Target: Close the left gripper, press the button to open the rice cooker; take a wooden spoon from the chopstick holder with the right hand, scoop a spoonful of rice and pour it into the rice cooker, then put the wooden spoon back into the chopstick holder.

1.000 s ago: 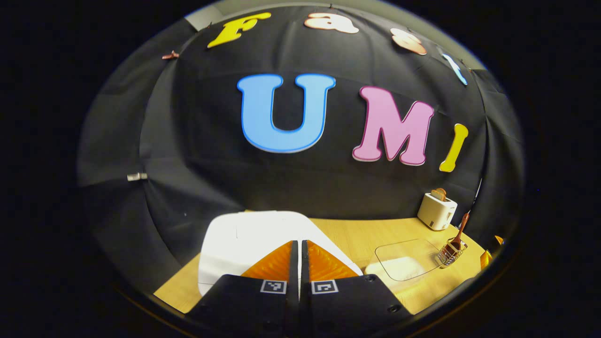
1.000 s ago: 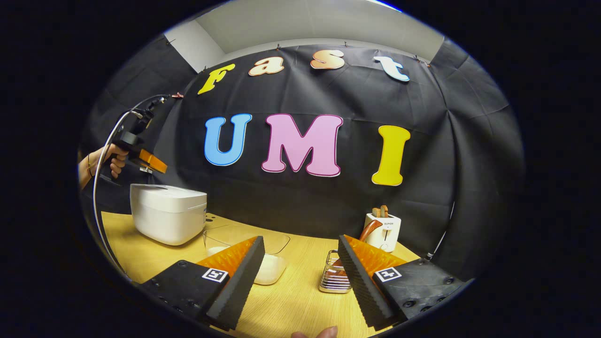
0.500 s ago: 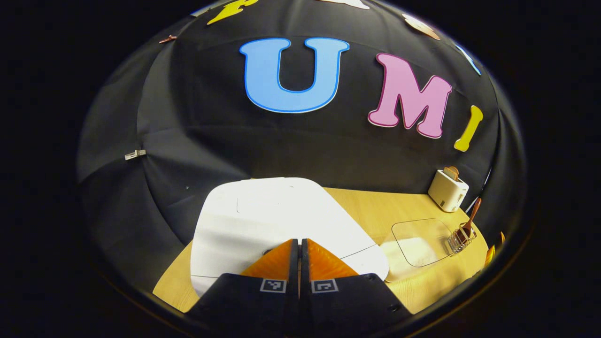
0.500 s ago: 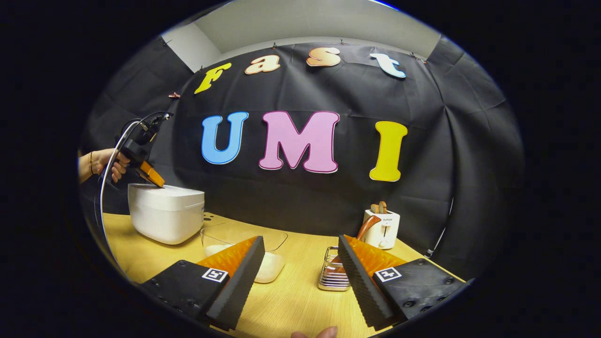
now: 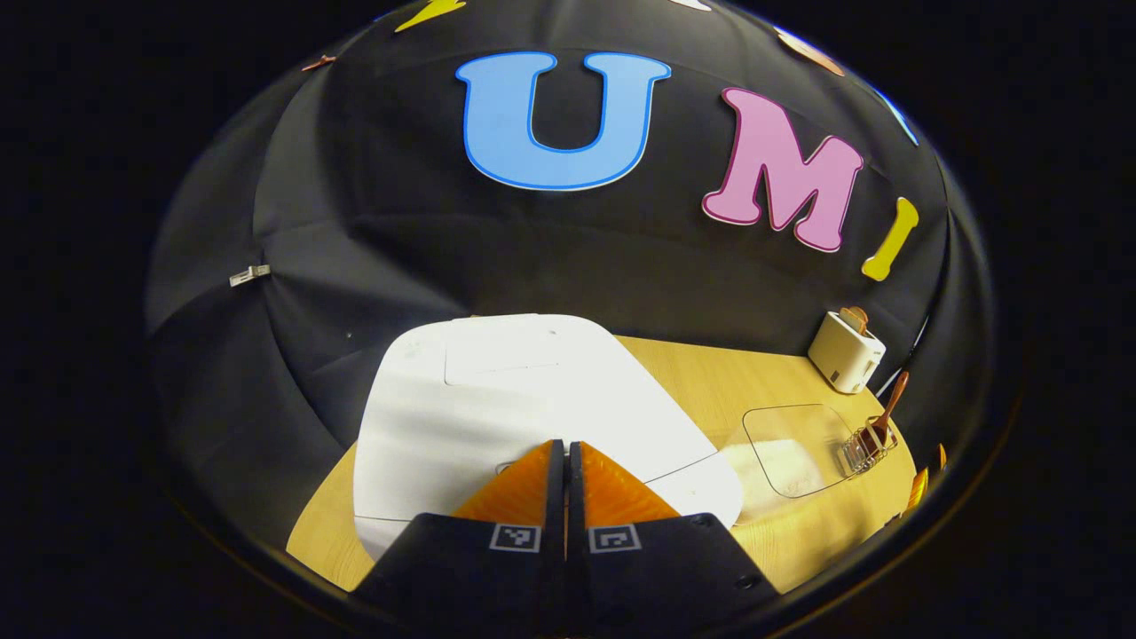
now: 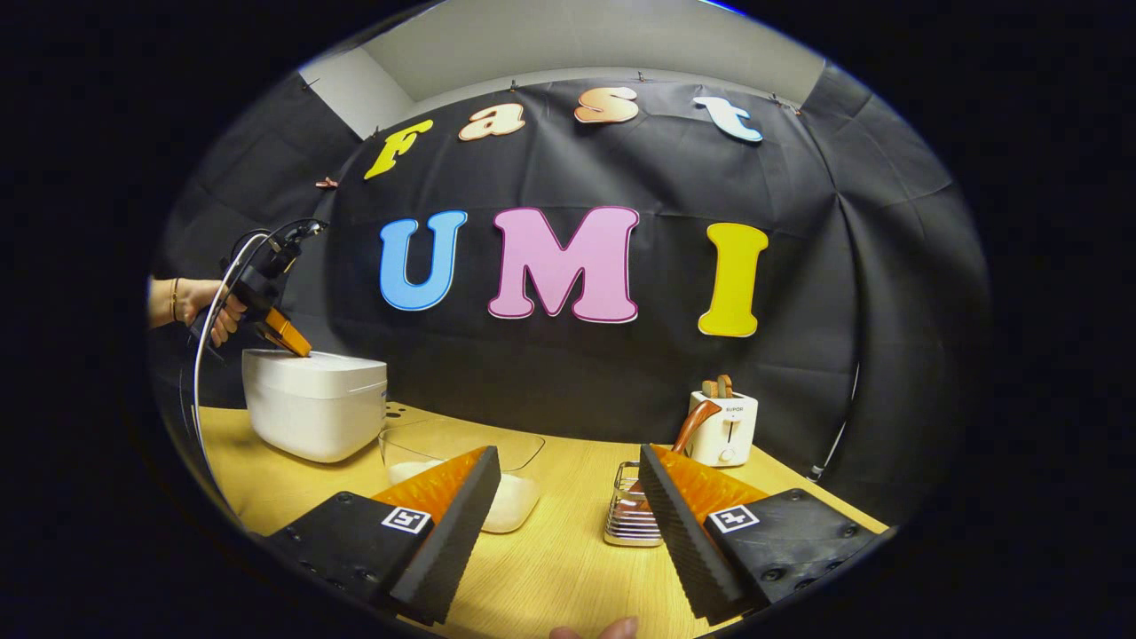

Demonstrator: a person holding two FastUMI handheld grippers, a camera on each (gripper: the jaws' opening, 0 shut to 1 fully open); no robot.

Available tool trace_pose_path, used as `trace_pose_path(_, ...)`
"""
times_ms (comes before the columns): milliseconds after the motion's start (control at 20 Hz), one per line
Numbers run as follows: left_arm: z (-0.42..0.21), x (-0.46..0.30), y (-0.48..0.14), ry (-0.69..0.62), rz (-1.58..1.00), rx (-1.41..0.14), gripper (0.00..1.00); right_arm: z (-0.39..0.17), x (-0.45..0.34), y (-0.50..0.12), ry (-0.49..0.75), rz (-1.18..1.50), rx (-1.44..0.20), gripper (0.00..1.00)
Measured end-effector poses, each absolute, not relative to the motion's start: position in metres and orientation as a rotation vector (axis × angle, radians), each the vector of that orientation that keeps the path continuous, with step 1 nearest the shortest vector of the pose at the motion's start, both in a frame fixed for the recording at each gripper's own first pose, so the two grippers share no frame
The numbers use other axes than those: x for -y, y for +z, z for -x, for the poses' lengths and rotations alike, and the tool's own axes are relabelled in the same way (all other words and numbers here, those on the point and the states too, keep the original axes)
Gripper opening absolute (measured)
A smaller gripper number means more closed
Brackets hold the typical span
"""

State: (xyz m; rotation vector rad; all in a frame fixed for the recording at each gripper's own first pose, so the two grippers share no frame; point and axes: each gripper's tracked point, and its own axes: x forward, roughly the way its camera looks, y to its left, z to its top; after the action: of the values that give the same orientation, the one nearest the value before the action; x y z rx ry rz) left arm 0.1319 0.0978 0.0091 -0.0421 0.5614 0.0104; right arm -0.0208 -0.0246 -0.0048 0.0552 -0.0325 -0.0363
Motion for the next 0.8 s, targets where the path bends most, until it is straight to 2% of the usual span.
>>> trace_pose_path(150, -0.133, -0.097, 0.02, 0.03, -0.001, -0.535, 0.06, 0.022, 0.028, -0.004, -0.041, -0.049, 0.032, 0.97)
trace_pose_path(350, -0.146, -0.1, 0.077, 0.068, -0.115, -0.338, 0.06, 0.023, 0.03, 0.001, -0.046, -0.052, 0.043, 0.97)
trace_pose_path(800, -0.178, -0.115, 0.145, 0.149, -0.18, -0.022, 0.06, 0.03, 0.038, 0.01, -0.065, -0.055, 0.052, 0.97)
